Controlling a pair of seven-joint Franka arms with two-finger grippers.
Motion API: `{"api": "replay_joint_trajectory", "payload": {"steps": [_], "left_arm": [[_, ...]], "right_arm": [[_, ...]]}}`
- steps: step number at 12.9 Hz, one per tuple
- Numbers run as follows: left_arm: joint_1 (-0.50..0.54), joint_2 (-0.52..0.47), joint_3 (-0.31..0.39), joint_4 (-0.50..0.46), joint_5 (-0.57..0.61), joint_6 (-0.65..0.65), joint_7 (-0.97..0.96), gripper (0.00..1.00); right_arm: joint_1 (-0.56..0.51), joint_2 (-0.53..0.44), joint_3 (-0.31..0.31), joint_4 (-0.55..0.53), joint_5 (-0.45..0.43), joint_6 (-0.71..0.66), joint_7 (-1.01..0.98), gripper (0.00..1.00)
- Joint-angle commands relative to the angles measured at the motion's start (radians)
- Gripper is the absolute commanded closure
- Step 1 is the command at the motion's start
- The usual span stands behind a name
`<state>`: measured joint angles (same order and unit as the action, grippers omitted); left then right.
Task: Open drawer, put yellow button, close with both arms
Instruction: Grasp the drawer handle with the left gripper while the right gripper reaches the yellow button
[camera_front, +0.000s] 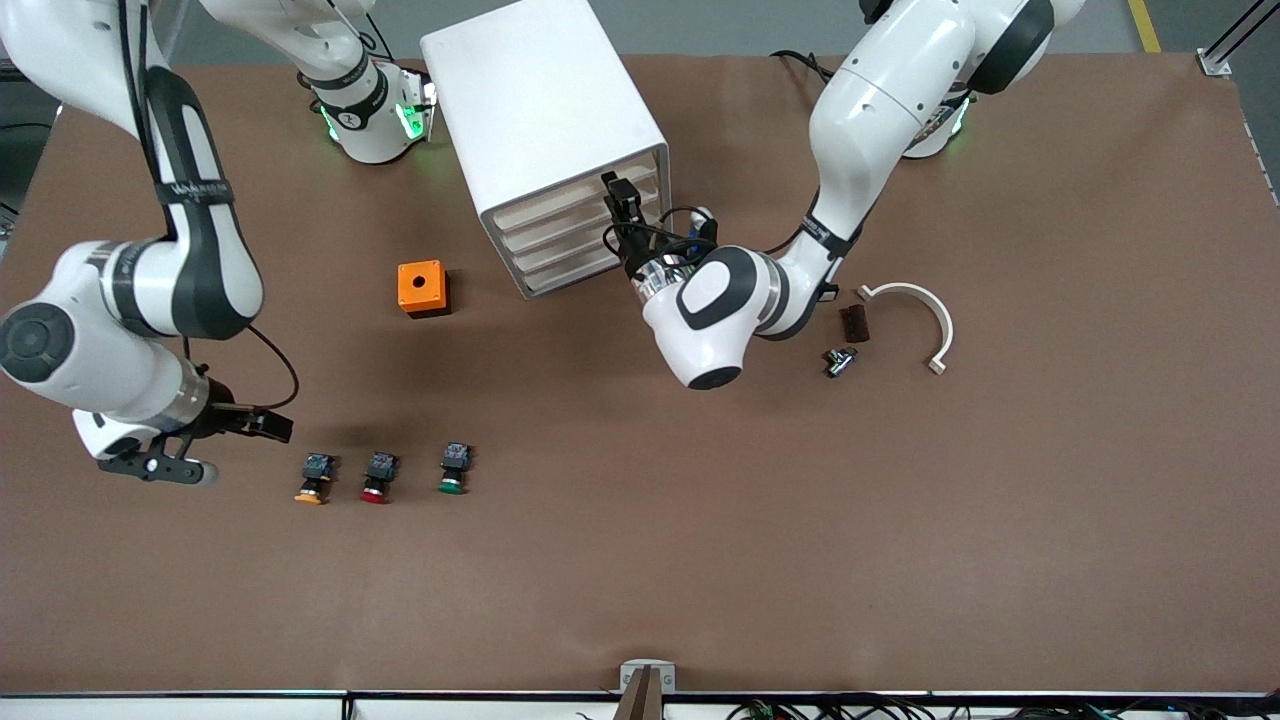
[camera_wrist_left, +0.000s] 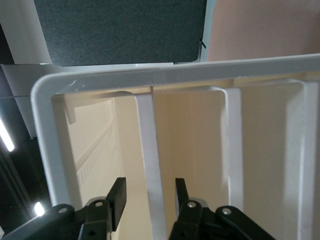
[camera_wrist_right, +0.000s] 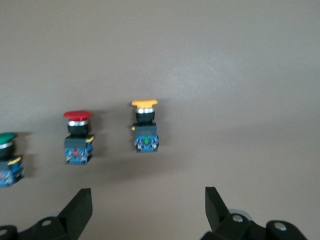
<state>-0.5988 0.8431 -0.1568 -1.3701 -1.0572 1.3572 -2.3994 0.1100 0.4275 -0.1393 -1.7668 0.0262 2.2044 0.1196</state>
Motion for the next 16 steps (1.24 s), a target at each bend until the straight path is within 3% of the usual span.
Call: {"api": "replay_joint_trajectory", "payload": {"steps": [1,3,7,14,15,16], "left_arm": [[-0.01,0.016,0.003,0.009,-0.024,-0.016,-0.035,0.66],[-0.029,0.02,0.003,0.008,-0.023,-0.029,-0.063,0.76],[-0.029,0.024,0.003,0.011,-0.026,-0.032,-0.066,0.9],[0.033,0.025,0.005,0.013,-0.059,-0.032,-0.066,0.92],[0.048,0.027,0.006,0.013,-0.058,-0.032,-0.066,0.91],[0.063,0.033,0.006,0.014,-0.058,-0.032,-0.066,0.91]], "right_arm": [[0.013,0.072,-0.002,0.015,0.024,0.082,0.012,0.0],[0.017,0.141,-0.002,0.017,0.029,0.2,0.012,0.0],[0.014,0.218,-0.002,0.015,0.037,0.305,0.012,0.0],[0.016,0.26,-0.002,0.015,0.058,0.313,0.012,0.01],[0.014,0.269,0.0,0.015,0.06,0.324,0.012,0.07],[0.014,0.273,-0.002,0.013,0.06,0.337,0.012,0.21]]}}
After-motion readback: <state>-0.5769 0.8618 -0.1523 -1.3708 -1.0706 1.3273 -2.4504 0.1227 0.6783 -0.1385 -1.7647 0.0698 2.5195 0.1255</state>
